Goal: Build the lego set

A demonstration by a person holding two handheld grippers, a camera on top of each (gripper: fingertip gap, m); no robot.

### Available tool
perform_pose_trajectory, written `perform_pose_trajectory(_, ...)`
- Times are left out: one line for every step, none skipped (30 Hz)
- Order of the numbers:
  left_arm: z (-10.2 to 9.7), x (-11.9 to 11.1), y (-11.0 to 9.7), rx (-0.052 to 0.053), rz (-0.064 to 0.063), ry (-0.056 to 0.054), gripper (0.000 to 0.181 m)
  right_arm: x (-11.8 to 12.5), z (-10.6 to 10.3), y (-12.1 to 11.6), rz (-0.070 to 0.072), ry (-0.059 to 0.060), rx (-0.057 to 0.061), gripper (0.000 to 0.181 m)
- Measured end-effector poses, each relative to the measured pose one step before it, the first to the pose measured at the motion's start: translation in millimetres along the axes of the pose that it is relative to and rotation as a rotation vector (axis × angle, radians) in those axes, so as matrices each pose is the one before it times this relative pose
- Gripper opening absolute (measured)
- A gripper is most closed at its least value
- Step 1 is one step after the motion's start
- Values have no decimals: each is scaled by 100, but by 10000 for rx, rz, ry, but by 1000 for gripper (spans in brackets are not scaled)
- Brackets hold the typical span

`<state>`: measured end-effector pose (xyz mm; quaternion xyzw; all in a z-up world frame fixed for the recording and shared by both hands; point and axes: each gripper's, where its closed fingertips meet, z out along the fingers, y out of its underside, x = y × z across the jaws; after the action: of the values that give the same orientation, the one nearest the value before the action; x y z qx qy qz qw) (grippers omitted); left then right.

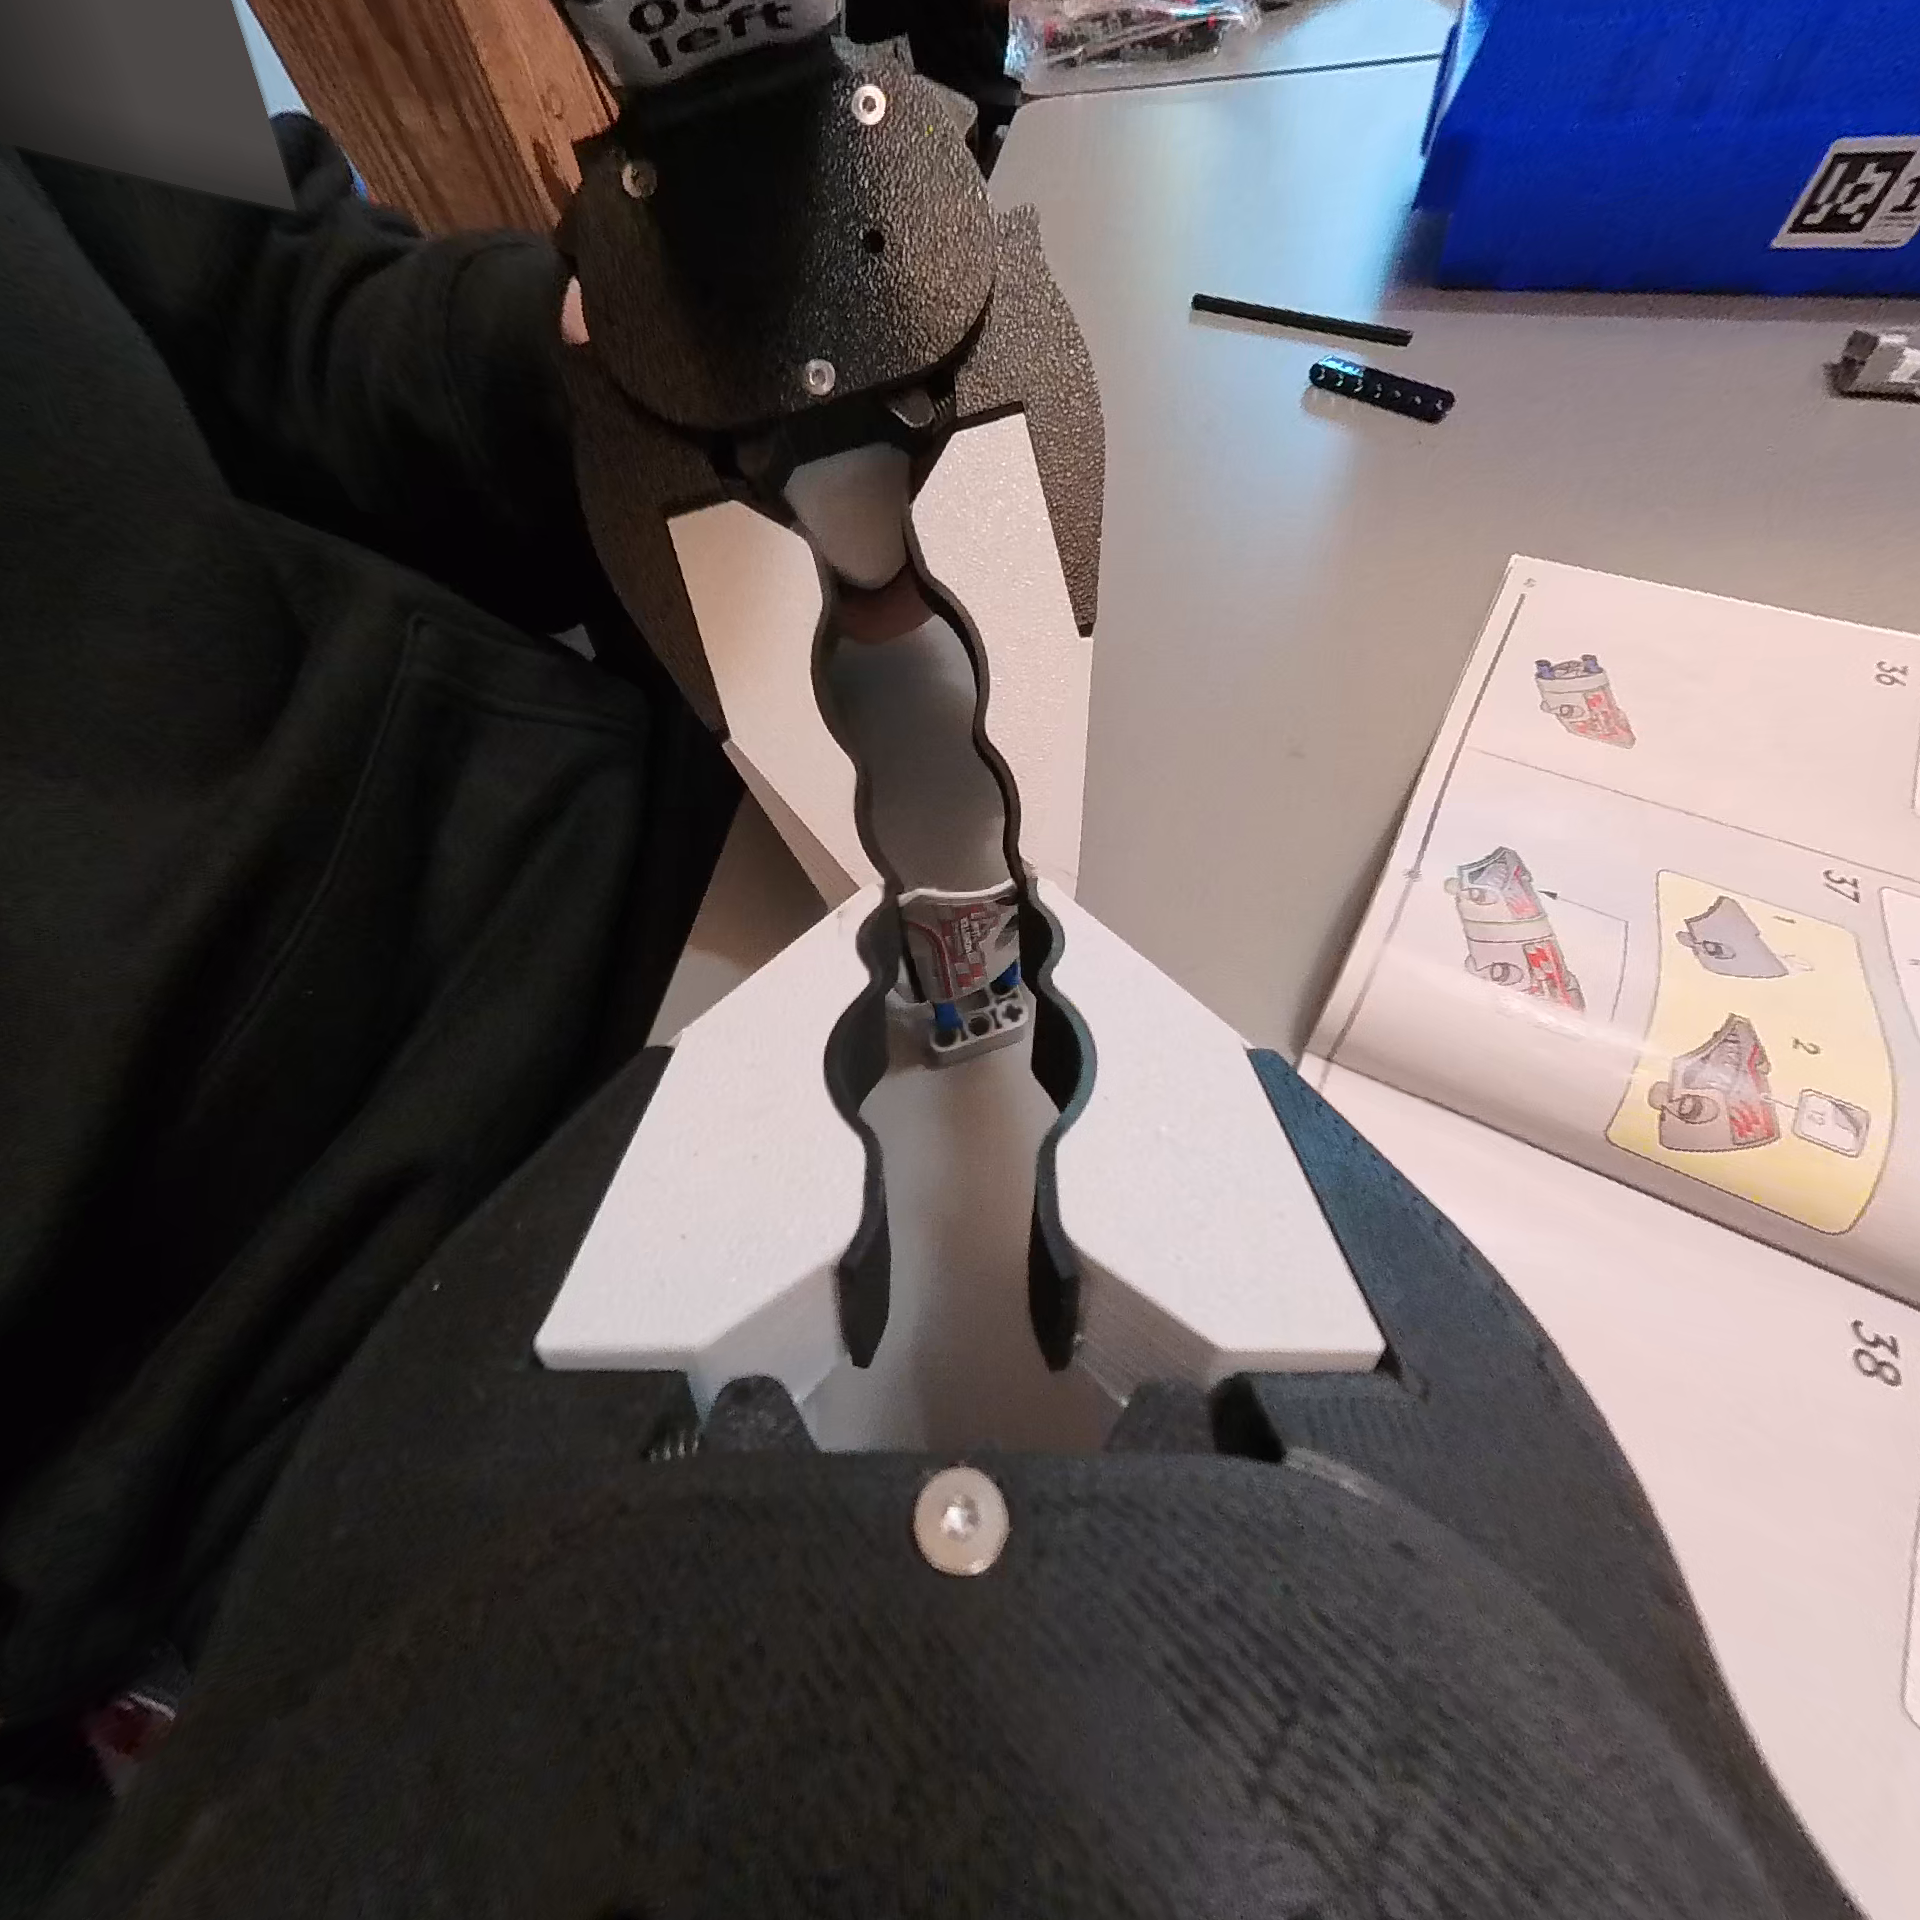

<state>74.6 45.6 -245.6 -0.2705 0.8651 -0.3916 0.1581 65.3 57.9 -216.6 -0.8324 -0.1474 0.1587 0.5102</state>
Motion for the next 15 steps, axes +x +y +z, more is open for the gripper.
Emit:
perform_pose_trajectory(7,19,14,0,99,11,22,-76,-37,132,-38,40,-154,21)
perform_pose_trajectory(2,-33,11,17,61,13,22,-118,-155,307,-59,48,-295,24)
perform_pose_trajectory(-15,-68,19,22,9,35,22,-108,-272,343,-48,93,-315,30)
perform_pose_trajectory(-35,-119,35,-2,-47,29,22,85,-357,319,22,238,-260,36)
perform_pose_trajectory(-27,-167,30,-5,-50,-5,22,196,-333,383,48,296,-234,39)
perform_pose_trajectory(-6,-180,25,26,-31,-19,22,199,-147,573,-38,264,-312,39)
perform_pose_trajectory(17,-117,-21,70,-26,11,22,33,78,742,-117,130,-393,41)
perform_pose_trajectory(28,-17,-32,100,-5,79,22,-32,222,711,-198,45,-415,41)
perform_pose_trajectory(-7,33,-31,110,59,106,22,187,291,461,-262,130,-318,40)
perform_pose_trajectory(-27,52,-27,141,185,80,22,357,298,228,-296,184,-242,39)
perform_pose_trajectory(-41,148,-63,176,310,114,22,319,281,44,-240,135,-166,37)
perform_pose_trajectory(-81,151,-40,146,279,101,22,119,247,-50,-146,-17,-120,37)
perform_pose_trajectory(-141,-10,-57,111,139,7,22,-14,265,-151,-94,-105,-65,37)
perform_pose_trajectory(-208,-35,-139,156,56,23,22,52,287,-247,-85,-40,13,38)
perform_pose_trajectory(-280,-6,-167,173,14,55,22,-24,304,-141,-60,-53,12,39)
